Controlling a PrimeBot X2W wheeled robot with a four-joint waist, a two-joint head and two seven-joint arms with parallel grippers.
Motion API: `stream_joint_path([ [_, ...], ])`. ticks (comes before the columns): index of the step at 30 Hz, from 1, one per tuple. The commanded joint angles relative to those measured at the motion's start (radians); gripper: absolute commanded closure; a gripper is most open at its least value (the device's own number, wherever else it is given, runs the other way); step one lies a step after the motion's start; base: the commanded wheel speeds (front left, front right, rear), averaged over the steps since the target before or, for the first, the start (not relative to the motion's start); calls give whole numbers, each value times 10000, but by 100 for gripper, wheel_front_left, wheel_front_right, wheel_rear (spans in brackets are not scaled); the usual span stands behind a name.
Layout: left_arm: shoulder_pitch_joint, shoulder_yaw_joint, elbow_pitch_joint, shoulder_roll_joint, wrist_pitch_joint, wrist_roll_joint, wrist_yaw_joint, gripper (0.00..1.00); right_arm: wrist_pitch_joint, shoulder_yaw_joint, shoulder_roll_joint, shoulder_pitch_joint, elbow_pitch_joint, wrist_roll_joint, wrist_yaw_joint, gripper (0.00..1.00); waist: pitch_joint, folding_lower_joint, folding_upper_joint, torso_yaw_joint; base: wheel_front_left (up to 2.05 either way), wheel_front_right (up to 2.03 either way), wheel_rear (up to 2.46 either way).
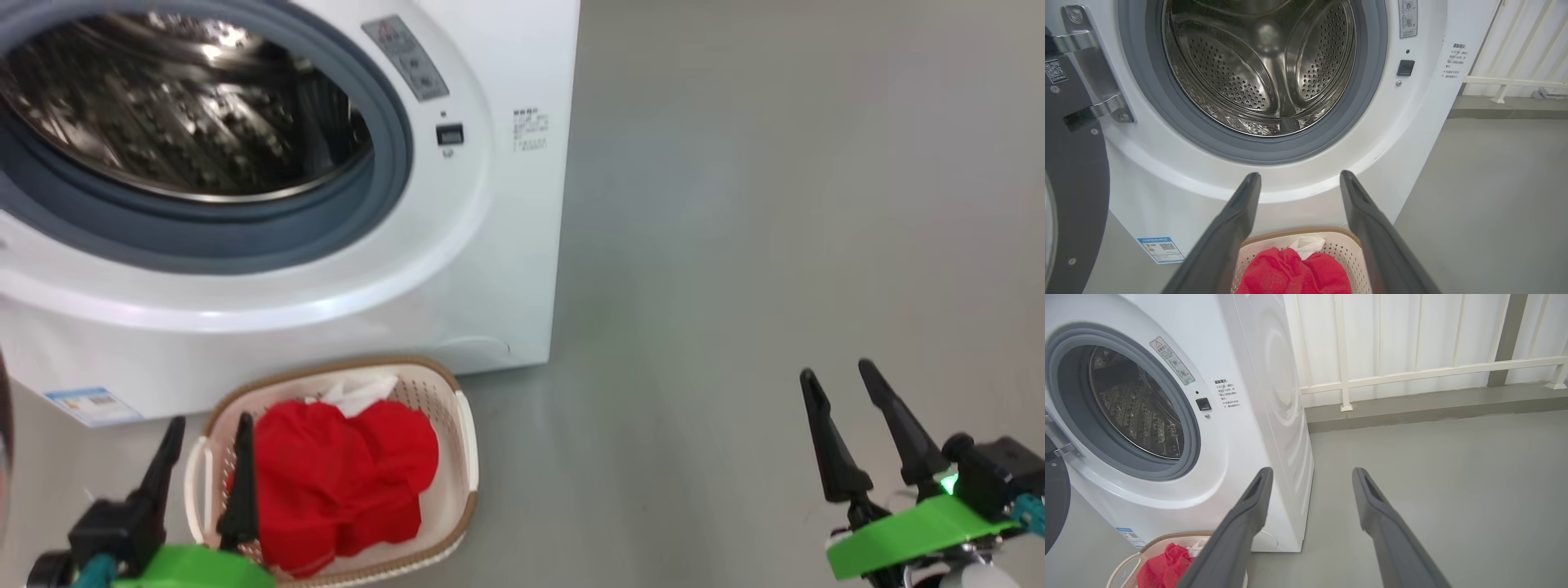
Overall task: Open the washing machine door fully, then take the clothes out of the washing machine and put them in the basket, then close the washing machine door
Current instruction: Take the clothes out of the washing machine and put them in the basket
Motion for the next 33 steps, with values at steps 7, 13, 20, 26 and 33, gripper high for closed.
stream_joint_path([
  [7,940,579,-1207,27,-51,125,-55,0,-65,112,-275,563,-253,129,63,0,-884,0,0,50,0,0,0],
  [13,1563,776,-1671,-33,-51,156,-55,0,-65,8,-326,908,-280,153,63,0,-1138,0,0,84,0,0,0],
  [20,2066,936,-2065,-122,-51,193,-55,0,-65,-168,-283,1191,-369,151,63,0,-1224,0,0,109,0,0,0],
  [26,2151,947,-2158,-175,-51,239,-55,0,-65,-218,-255,1203,-389,143,63,0,-1234,0,0,102,0,0,0],
  [33,2178,884,-2197,-208,-51,262,-55,0,-65,-238,-254,1193,-392,128,63,0,-1262,0,0,91,0,0,0],
])
